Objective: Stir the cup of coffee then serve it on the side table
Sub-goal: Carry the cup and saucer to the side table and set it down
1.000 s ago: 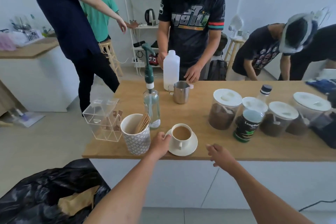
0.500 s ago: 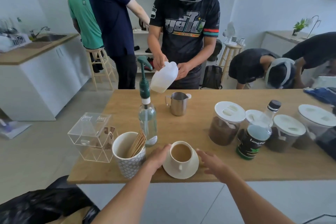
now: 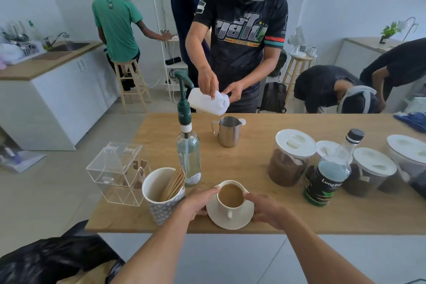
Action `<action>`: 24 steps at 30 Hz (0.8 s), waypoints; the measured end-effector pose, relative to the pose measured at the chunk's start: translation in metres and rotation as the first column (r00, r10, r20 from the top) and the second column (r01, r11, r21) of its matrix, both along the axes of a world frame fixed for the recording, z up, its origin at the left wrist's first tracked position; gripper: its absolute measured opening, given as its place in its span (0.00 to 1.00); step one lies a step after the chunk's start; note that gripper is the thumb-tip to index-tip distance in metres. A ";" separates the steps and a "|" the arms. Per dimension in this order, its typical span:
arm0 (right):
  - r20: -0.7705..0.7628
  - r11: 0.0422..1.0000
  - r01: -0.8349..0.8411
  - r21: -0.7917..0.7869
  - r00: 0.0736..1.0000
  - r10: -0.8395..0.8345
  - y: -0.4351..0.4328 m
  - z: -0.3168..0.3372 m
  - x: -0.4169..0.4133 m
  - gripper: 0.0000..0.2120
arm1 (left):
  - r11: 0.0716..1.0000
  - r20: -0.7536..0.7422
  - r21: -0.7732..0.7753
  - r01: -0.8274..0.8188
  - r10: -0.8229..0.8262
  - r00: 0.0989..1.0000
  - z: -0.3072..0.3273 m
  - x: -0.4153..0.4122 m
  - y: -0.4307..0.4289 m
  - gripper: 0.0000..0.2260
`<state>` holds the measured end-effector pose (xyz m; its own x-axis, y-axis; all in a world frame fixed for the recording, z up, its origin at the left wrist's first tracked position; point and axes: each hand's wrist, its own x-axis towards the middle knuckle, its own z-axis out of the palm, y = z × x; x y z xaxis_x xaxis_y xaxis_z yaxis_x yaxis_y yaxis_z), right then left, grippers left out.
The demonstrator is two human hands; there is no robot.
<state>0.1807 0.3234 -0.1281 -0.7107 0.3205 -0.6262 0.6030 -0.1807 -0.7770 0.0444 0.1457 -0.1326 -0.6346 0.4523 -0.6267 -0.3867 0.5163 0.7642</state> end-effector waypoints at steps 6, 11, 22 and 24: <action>-0.017 0.993 0.049 -0.103 0.999 -0.051 0.001 -0.001 0.005 0.20 | 0.999 0.034 0.019 -0.031 0.031 0.999 -0.003 0.001 0.001 0.19; -0.013 0.987 0.079 -0.138 0.997 -0.082 0.003 0.000 0.015 0.19 | 1.000 0.075 0.023 -0.002 0.000 0.997 -0.002 0.006 0.001 0.15; 0.006 0.983 0.143 -0.114 0.990 -0.143 0.026 -0.007 0.064 0.22 | 0.997 0.109 0.055 0.048 -0.054 0.993 -0.007 0.040 0.027 0.18; 0.016 0.975 0.184 -0.121 0.983 -0.184 0.033 -0.010 0.079 0.23 | 0.994 0.108 0.063 0.091 -0.098 0.989 -0.008 0.049 0.036 0.18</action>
